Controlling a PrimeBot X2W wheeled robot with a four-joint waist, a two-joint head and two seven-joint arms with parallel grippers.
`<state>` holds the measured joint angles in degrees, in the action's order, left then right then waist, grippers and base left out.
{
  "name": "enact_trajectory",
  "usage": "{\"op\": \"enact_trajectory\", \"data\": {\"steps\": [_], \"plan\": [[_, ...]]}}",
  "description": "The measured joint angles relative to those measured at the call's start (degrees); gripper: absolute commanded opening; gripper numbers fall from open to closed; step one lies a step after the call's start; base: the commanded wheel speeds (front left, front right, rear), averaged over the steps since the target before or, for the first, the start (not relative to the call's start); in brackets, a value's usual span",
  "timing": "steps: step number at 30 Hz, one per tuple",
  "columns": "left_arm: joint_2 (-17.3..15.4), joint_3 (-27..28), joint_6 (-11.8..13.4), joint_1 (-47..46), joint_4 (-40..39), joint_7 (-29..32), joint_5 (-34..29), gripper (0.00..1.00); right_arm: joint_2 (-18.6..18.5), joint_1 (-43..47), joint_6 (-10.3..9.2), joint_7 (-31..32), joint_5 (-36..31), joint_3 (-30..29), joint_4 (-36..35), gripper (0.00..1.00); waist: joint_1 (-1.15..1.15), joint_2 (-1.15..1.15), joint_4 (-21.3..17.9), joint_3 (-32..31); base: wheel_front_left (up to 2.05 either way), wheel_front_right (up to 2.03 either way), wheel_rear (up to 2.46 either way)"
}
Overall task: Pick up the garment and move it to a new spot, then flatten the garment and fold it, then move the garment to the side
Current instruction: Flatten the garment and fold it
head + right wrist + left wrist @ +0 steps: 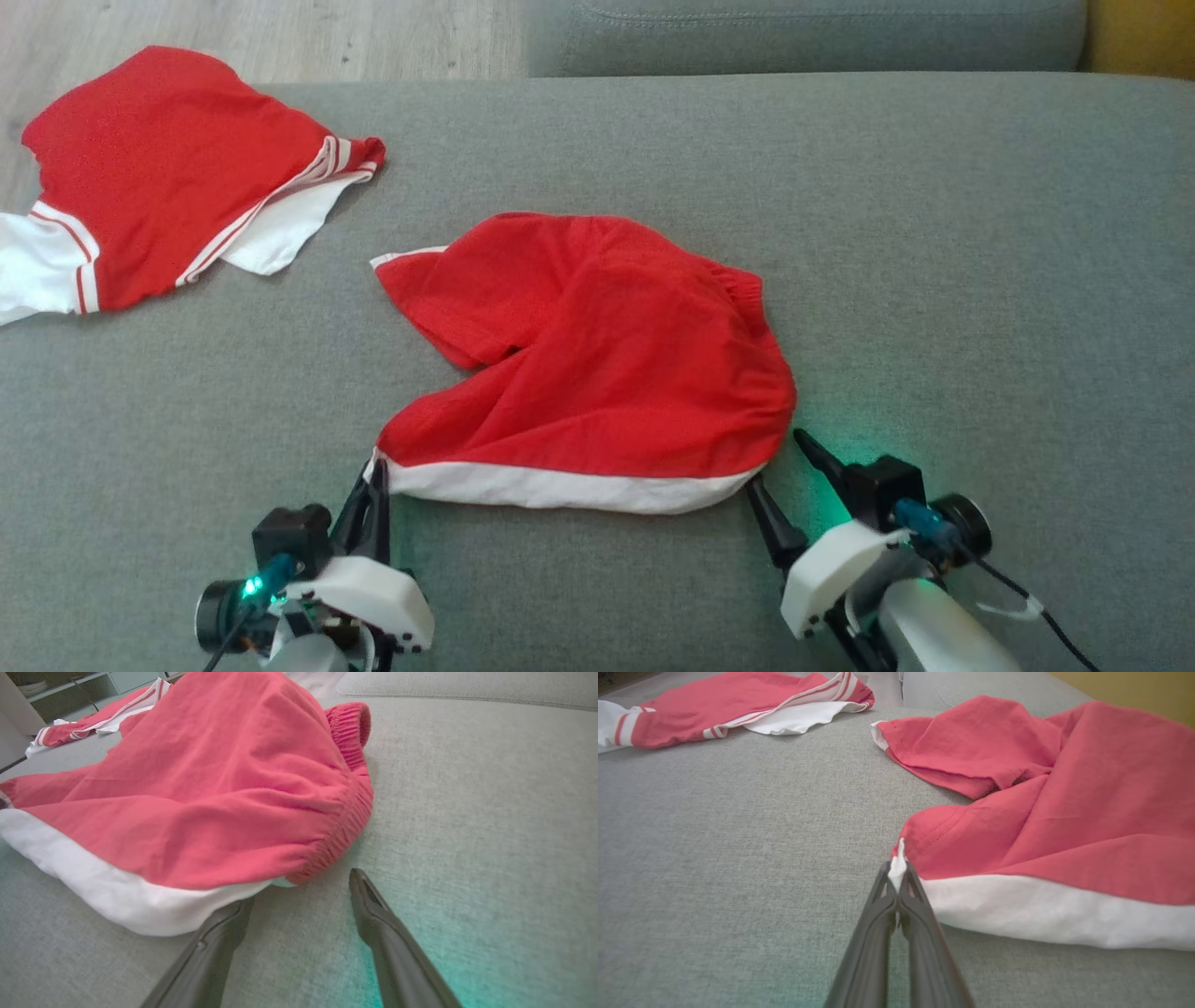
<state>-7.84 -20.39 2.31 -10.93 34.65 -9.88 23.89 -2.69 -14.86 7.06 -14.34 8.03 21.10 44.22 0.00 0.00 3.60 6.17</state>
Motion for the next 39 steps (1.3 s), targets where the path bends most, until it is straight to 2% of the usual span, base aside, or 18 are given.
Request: {"op": "enact_trajectory", "data": {"steps": [10, 11, 12, 14, 17, 18, 25, 32, 39], "plan": [[-0.4, -0.1, 0.7, 0.0, -1.8, 0.3, 0.3, 0.00, -0.1, -1.6, 0.00, 0.0, 3.7, 5.2, -2.1, 1.00, 0.00, 0.00, 0.1, 1.1, 0.00, 0.00, 0.00], [-0.4, -0.1, 0.7, 0.0, -2.0, 0.3, 0.3, 0.00, -0.1, -1.7, 0.00, 0.0, 4.0, 5.7, -2.6, 0.96, 0.00, 0.00, 0.1, 1.2, 0.00, 0.00, 0.00], [-0.5, -0.1, 0.7, 0.0, -2.2, 0.3, 0.3, 0.00, -0.1, -1.9, 0.00, 0.0, 4.2, 6.1, -2.9, 0.89, 0.00, 0.00, 0.1, 1.3, 0.00, 0.00, 0.00], [-0.6, -0.1, 0.8, 0.0, -2.5, 0.3, 0.3, 0.00, -0.1, -2.4, 0.00, 0.0, 4.6, 6.8, -3.2, 0.52, 0.00, 0.00, 0.0, 1.5, 0.00, 0.00, 0.00], [-0.7, -0.1, 1.2, 0.0, -3.2, 0.3, 0.3, 0.00, -0.2, -2.8, 0.00, 0.0, 4.6, 8.2, -3.8, 0.16, 0.00, 0.00, -0.1, 1.7, 0.00, 0.00, 0.00], [-0.7, -0.1, 1.2, 0.0, -3.4, 0.3, 0.3, 0.00, -0.2, -3.0, 0.00, 0.0, 4.6, 8.4, -4.0, 0.00, 0.00, 0.00, -0.1, 1.8, 0.00, 0.00, 0.00], [-0.9, -0.1, 1.8, 0.0, -4.1, 0.2, 0.9, 0.00, -0.2, -3.3, 0.00, 0.0, 4.0, 7.2, -6.3, 0.00, 0.00, 0.00, -0.6, 1.4, 0.00, 0.00, 0.00], [-1.1, 0.1, 2.7, 0.5, -8.4, -2.4, 0.9, 0.00, -1.6, -0.5, 0.00, 0.0, -1.5, -2.1, -11.7, 0.00, 0.00, 0.00, -1.5, -0.3, 0.00, 0.00, 0.00], [-1.0, 0.1, 2.8, 1.6, -18.3, -3.9, 0.6, 0.00, -1.7, 4.7, 0.00, 0.0, -6.0, -9.1, -19.3, 0.00, -0.01, 0.00, -2.3, -3.7, 0.00, 0.00, 0.00]]}}
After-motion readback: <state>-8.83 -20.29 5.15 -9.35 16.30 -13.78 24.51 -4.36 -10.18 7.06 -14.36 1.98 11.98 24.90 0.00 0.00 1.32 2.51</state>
